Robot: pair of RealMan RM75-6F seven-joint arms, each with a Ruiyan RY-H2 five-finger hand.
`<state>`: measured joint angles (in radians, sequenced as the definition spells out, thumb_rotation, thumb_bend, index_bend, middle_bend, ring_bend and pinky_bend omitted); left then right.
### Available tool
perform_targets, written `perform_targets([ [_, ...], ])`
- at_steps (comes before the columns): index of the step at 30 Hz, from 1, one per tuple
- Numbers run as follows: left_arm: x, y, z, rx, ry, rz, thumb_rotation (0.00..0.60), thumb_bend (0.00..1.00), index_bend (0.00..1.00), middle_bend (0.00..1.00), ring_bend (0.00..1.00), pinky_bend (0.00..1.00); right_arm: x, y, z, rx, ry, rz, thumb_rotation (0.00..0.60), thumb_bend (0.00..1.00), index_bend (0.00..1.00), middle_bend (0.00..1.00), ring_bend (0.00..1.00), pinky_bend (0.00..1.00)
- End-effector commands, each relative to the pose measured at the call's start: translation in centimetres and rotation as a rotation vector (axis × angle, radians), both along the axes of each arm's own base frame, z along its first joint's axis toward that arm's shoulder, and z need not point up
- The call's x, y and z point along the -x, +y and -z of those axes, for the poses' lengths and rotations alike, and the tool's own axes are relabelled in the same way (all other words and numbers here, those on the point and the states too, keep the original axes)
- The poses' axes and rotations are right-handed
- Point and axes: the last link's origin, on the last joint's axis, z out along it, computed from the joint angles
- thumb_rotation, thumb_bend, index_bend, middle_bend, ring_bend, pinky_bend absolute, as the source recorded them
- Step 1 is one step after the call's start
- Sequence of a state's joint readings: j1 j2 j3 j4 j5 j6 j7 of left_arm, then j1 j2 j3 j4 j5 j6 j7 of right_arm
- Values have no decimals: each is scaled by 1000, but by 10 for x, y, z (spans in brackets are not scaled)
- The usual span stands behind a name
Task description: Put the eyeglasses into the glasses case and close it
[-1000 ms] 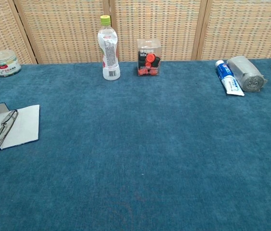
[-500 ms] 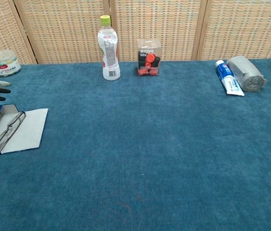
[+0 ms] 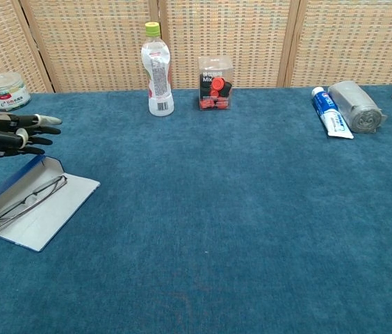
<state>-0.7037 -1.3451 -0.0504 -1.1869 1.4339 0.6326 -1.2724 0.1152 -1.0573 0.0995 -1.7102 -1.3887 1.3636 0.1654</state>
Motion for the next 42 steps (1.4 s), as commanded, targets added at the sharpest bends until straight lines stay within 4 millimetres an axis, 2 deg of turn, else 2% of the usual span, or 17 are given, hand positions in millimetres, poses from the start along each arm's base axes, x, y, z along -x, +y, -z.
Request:
perform_targets([
  [1, -17, -3, 7, 26, 3, 43, 600, 954, 0, 0, 0, 0, 0, 0, 0, 1, -1, 0, 600, 0, 0, 0, 0, 0],
  [11, -52, -21, 24, 104, 37, 162, 600, 954, 0, 0, 0, 0, 1, 0, 0, 1, -4, 1, 600, 0, 0, 0, 0, 0],
  [15, -60, -24, 10, 7, 10, 207, 600, 953, 0, 0, 0, 0, 1, 0, 0, -1, -6, 2, 600, 0, 0, 0, 0, 0],
  [21, -48, -19, -7, -69, 16, 147, 600, 954, 0, 0, 0, 0, 1, 0, 0, -3, -6, 0, 600, 0, 0, 0, 0, 0],
  [25, -26, -16, -6, -63, 23, 56, 600, 954, 0, 0, 0, 0, 0, 0, 0, -1, -3, 0, 600, 0, 0, 0, 0, 0],
  [32, 0, -9, 2, -61, -1, -51, 600, 957, 0, 0, 0, 0, 0, 0, 0, -1, 1, 0, 600, 0, 0, 0, 0, 0],
  [36, 2, -7, 7, -42, 2, -58, 600, 958, 0, 0, 0, 0, 0, 0, 0, -1, 2, 0, 600, 0, 0, 0, 0, 0],
  [42, -4, -7, 14, -21, 0, -37, 600, 958, 0, 0, 0, 0, 0, 0, 0, 0, 0, 0, 600, 0, 0, 0, 0, 0],
])
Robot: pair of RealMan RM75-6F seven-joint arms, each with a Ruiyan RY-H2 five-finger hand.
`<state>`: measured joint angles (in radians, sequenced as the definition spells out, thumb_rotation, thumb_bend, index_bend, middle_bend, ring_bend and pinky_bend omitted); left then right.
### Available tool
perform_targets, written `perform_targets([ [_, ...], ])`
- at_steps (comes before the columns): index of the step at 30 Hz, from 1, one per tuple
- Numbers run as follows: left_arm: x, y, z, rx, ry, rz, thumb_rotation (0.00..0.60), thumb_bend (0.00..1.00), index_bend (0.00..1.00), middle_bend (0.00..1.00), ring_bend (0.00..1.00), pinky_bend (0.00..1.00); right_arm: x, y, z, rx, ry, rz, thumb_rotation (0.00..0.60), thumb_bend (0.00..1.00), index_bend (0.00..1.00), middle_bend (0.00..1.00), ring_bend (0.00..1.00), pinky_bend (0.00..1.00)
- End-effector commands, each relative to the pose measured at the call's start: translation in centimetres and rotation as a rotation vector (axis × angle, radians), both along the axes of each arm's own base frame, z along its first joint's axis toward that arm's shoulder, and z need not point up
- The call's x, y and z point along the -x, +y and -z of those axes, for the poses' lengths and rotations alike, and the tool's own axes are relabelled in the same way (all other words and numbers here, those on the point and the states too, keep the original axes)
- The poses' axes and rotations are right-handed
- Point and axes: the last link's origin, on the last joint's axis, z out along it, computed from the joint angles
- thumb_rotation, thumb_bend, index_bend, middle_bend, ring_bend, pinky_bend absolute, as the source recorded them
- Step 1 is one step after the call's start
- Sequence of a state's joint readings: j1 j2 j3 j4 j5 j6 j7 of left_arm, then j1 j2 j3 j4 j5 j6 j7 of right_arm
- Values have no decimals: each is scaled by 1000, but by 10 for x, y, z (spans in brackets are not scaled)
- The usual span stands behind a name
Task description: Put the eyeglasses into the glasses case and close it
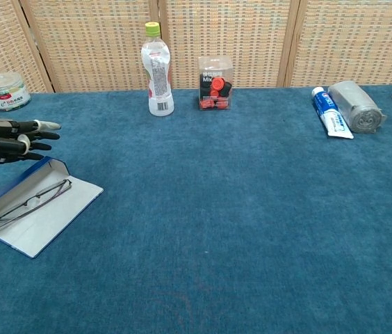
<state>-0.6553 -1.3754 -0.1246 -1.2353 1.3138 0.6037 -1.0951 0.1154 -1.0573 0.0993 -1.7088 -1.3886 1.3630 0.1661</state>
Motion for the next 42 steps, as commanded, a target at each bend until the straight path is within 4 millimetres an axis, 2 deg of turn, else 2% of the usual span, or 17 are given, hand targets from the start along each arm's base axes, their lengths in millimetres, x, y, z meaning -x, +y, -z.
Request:
perform_targets([
  [1, -4, 0, 3, 9, -1, 10, 600, 957, 0, 0, 0, 0, 0, 0, 0, 1, 0, 0, 600, 0, 0, 0, 0, 0],
  [9, -20, -8, 12, 41, 7, 82, 600, 959, 0, 0, 0, 0, 0, 0, 0, 2, -2, 0, 600, 0, 0, 0, 0, 0],
  [12, -32, -19, 18, 79, 26, 156, 600, 959, 0, 0, 0, 0, 0, 0, 0, 1, -3, 0, 600, 0, 0, 0, 0, 0],
  [15, -49, -39, 24, 170, 87, 304, 600, 960, 0, 0, 0, 0, 0, 0, 0, 2, -3, 0, 600, 0, 0, 0, 0, 0],
  [21, -68, -59, 27, 259, 118, 441, 600, 962, 0, 0, 0, 0, 0, 0, -1, 3, -3, 0, 600, 0, 0, 0, 0, 0],
  [28, -77, -75, 23, 316, 124, 529, 600, 963, 0, 0, 0, 0, 1, 0, -1, 3, -4, 1, 600, 0, 0, 0, 0, 0],
  [34, -78, -79, 14, 312, 111, 555, 600, 956, 0, 0, 0, 0, 0, 0, -1, 4, -3, 0, 600, 0, 0, 0, 0, 0],
  [37, -77, -77, 5, 243, 106, 584, 600, 893, 0, 0, 0, 0, 1, 0, -1, 4, -4, 0, 600, 0, 0, 0, 0, 0],
  [42, -70, -74, -13, 115, 229, 669, 600, 554, 0, 0, 0, 0, 0, 0, -1, 4, -3, -1, 600, 0, 0, 0, 0, 0],
])
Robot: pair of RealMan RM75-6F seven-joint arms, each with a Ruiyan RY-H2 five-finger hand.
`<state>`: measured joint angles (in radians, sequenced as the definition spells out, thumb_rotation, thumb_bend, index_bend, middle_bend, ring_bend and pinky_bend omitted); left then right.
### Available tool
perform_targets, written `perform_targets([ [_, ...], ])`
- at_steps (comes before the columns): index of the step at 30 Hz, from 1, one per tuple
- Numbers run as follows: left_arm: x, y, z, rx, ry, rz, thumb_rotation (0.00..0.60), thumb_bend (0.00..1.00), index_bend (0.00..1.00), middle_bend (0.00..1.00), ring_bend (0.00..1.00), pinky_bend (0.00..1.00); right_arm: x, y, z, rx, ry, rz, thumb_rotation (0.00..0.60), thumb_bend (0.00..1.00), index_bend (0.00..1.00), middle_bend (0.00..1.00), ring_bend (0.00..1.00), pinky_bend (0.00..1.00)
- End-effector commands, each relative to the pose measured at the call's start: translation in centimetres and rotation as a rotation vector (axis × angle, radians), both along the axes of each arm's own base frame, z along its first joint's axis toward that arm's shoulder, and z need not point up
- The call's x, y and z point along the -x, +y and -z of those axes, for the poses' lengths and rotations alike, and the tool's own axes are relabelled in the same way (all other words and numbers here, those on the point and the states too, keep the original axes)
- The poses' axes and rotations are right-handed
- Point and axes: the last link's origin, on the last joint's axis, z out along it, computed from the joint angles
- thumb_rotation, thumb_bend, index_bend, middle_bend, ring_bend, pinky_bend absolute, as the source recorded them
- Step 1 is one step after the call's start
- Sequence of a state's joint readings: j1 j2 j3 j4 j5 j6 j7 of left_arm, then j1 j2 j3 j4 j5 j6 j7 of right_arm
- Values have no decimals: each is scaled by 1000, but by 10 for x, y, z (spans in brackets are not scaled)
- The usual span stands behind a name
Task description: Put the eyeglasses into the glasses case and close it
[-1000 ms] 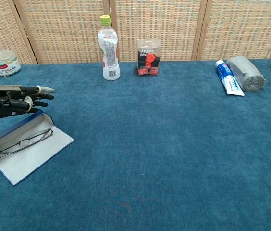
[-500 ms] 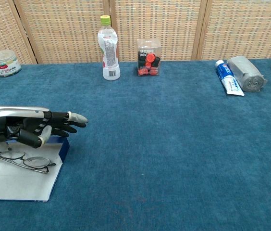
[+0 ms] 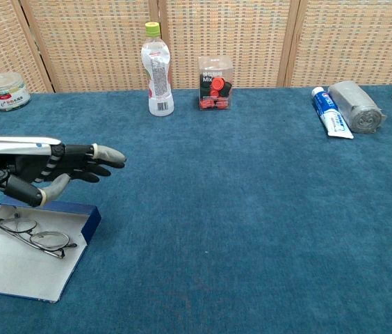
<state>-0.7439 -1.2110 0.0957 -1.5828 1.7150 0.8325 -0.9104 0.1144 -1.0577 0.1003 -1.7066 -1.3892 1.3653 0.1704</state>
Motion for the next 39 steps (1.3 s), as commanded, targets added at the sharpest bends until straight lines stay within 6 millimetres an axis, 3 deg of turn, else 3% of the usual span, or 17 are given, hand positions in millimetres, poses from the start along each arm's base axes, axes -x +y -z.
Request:
perform_targets([
  [1, 11, 1, -18, -144, 110, 101, 600, 407, 0, 0, 0, 0, 0, 0, 0, 0, -1, 0, 600, 0, 0, 0, 0, 0],
  [3, 17, -1, -22, -209, 198, 155, 600, 196, 0, 0, 0, 0, 0, 0, 0, 0, -1, 0, 600, 0, 0, 0, 0, 0],
  [5, 22, -7, -23, -252, 268, 179, 600, 106, 0, 0, 0, 0, 0, 0, 0, 0, -2, 0, 600, 0, 0, 0, 0, 0],
  [15, 44, -17, -5, -367, 446, 222, 600, 97, 0, 0, 0, 0, 0, 0, 0, -2, -5, 1, 600, 0, 0, 0, 0, 0],
  [33, 58, -24, 13, -395, 460, 283, 600, 97, 0, 0, 0, 0, 0, 0, 0, -4, -6, 3, 600, 0, 0, 0, 0, 0],
  [39, 62, -27, 18, -469, 497, 323, 600, 4, 0, 0, 0, 0, 0, 0, 0, -5, -7, 2, 600, 0, 0, 0, 0, 0],
])
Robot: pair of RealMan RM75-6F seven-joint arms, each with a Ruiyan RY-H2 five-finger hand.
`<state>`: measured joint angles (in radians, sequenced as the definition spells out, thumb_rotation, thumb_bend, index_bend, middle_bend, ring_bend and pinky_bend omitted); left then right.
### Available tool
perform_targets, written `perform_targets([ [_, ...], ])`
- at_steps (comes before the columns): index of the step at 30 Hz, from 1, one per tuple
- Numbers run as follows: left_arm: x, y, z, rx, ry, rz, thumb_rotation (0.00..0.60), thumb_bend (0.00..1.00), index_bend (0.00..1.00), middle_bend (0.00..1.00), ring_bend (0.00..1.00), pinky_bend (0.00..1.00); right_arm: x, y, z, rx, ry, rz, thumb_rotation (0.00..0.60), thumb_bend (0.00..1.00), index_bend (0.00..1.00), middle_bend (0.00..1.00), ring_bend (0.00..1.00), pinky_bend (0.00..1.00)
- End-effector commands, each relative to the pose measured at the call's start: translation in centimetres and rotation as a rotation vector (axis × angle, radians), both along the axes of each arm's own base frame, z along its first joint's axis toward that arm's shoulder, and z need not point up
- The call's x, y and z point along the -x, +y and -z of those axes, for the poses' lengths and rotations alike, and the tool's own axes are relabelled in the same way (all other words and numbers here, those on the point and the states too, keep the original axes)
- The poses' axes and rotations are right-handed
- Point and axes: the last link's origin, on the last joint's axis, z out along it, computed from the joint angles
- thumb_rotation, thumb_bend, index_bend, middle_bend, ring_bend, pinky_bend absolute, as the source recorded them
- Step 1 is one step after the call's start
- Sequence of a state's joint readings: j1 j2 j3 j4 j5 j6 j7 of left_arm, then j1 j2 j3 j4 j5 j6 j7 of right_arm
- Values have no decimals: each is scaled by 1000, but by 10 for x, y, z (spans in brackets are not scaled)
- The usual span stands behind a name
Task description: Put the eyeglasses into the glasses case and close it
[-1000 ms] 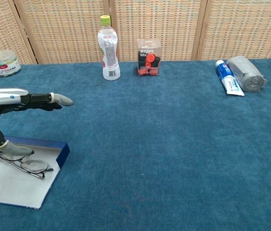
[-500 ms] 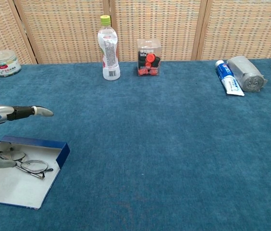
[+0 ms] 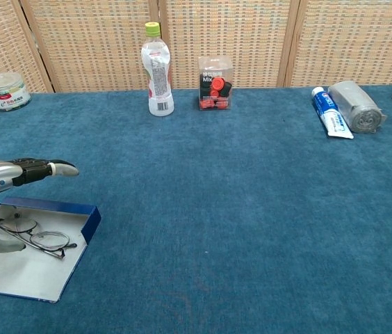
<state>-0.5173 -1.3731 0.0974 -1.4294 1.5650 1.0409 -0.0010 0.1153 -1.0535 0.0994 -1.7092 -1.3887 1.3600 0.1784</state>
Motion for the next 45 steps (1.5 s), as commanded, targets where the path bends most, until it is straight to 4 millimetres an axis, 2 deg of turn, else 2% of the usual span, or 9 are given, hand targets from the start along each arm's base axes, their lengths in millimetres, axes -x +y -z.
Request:
perform_targets([
  [1, 1, -2, 4, -29, 4, 18, 600, 4, 0, 0, 0, 0, 0, 0, 0, 0, 0, 0, 600, 0, 0, 0, 0, 0],
  [17, 0, -8, 18, -66, 27, 82, 600, 0, 0, 0, 0, 0, 0, 0, 0, 1, -2, 1, 600, 0, 0, 0, 0, 0],
  [26, -3, -1, 24, -115, 44, 107, 600, 0, 0, 0, 0, 0, 0, 0, 0, 1, -1, 0, 600, 0, 0, 0, 0, 0],
  [31, -7, 13, 27, -142, 72, 127, 600, 0, 0, 0, 0, 0, 0, 0, 0, 2, -2, 1, 600, 0, 0, 0, 0, 0],
  [37, -8, 22, 26, -155, 91, 130, 600, 0, 0, 0, 0, 0, 1, 0, 0, 1, -1, 1, 600, 0, 0, 0, 0, 0],
  [45, 0, 13, 15, -124, 90, 106, 600, 0, 0, 0, 0, 0, 0, 0, 0, -1, 0, 2, 600, 0, 0, 0, 0, 0],
])
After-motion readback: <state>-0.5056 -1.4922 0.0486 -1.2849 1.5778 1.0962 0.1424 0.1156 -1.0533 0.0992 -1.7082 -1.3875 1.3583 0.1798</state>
